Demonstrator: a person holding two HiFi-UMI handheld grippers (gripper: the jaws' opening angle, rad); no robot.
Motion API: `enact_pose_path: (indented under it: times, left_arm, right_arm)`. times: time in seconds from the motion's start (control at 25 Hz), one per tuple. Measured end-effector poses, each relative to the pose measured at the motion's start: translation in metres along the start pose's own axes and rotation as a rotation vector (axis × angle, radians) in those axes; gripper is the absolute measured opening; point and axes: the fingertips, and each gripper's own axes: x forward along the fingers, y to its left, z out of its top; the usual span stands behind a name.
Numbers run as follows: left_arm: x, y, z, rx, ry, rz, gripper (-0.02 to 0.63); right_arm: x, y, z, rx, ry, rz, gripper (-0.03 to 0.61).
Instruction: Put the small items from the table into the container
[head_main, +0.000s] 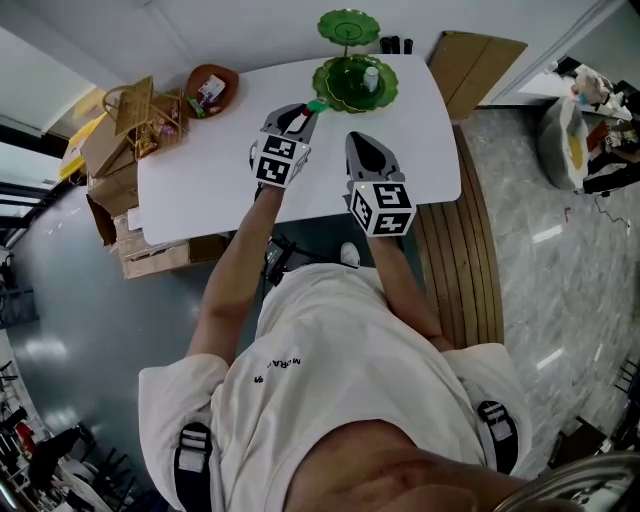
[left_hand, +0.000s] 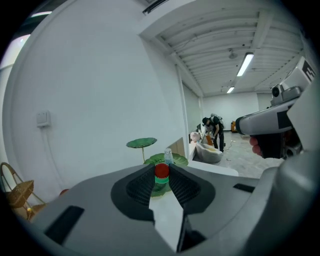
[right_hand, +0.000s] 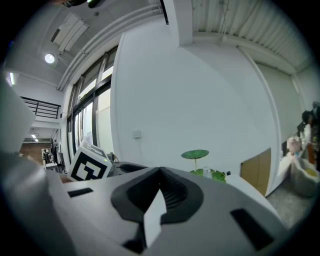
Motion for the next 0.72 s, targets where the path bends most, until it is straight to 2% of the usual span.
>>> enact_pose_path:
  times: [0.32, 0.72]
  left_arm:
    - [0.021, -0.006, 0.01, 0.035, 0.012, -0.031, 0.087]
    - [0.051, -0.005, 0.017, 0.122, 0.053, -0.063, 0.087]
  right_arm:
    - [0.0, -0.006, -0.001, 0.002, 0.0, -0.015, 0.005]
    - [0.001, -0.014, -0.001, 0.005, 0.004, -0.027, 0.005]
